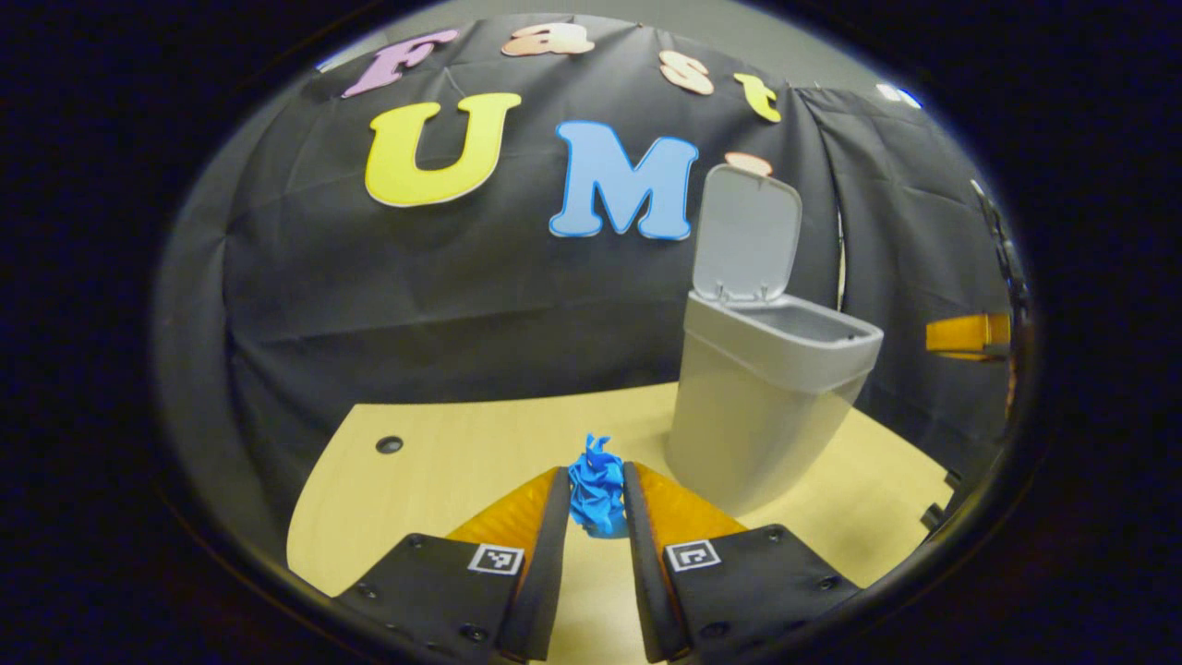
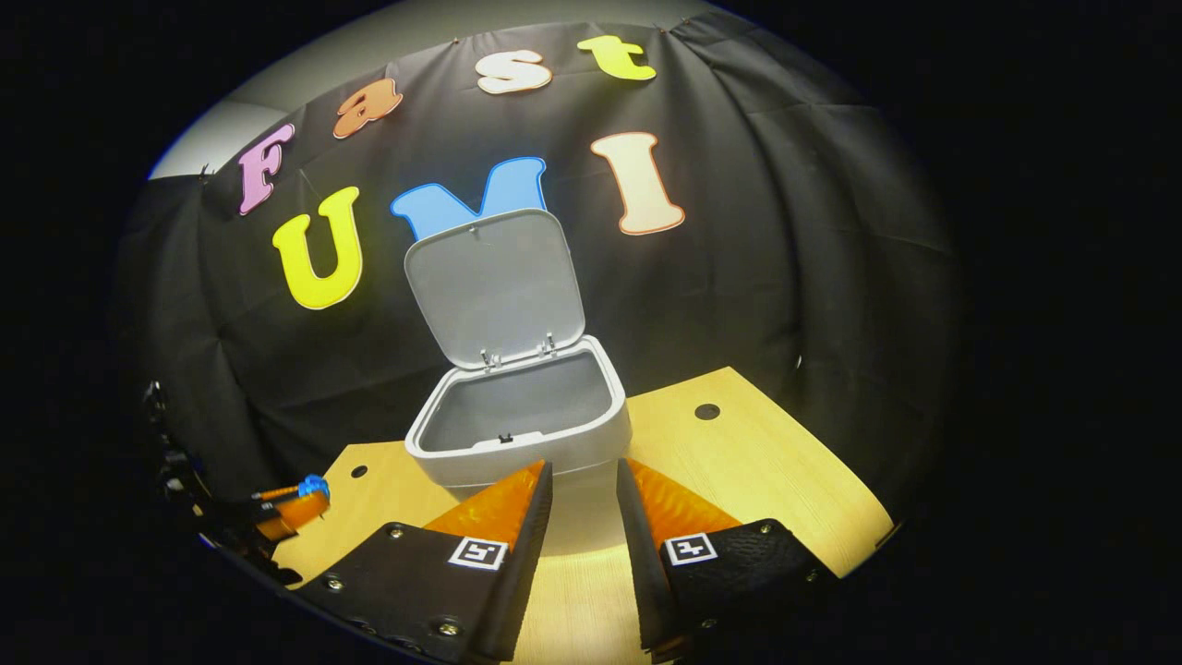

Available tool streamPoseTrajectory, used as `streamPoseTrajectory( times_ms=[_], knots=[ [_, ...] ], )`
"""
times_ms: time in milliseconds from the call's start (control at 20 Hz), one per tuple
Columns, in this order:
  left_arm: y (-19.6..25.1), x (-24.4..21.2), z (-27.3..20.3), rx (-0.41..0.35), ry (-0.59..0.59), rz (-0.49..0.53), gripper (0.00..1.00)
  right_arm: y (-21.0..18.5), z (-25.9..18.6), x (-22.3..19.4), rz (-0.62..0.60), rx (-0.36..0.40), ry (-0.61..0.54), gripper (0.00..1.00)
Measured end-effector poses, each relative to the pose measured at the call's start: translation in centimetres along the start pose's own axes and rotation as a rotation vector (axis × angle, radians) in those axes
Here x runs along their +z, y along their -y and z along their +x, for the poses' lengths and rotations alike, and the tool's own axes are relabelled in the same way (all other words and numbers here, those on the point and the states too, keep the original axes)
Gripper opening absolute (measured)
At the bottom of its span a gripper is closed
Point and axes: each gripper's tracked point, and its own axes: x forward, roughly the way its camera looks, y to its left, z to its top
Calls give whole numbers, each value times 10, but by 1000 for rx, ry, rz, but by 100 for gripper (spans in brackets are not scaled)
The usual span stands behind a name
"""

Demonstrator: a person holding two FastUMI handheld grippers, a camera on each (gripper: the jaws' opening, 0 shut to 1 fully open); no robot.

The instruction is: Press the lid of the desktop garbage bin to open it, pick up the crumpled paper on the desktop and throw it into the bin, then pick up the pop can on the desktop and drop it into the bin, and finally close the garbage bin lid.

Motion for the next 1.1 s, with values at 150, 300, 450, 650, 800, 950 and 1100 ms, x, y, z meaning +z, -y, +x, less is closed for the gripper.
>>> streamPoseTrajectory(
  times_ms=[150, 300, 450, 650, 800, 950, 1100],
  knots=[
    [19, 35, 20, -41, 51, 26, 41, 7, -7, -3, -3, -14, 0, 48],
    [46, 55, 38, -89, 70, 65, 43, 14, -13, -4, -1, -27, 3, 48],
    [77, 72, 54, -141, 92, 42, 45, 19, -19, -9, 11, -40, -2, 48],
    [120, 93, 79, -201, 109, 56, 44, 26, -32, -16, 24, -61, -3, 48],
    [151, 106, 101, -231, 120, 69, 44, 26, -45, -21, 36, -66, -3, 48],
    [174, 105, 118, -251, 108, 79, 41, 33, -58, -26, 17, -83, -4, 48],
    [192, 101, 128, -266, 97, 80, 73, 45, -69, -26, 16, -106, 3, 48]
  ],
)
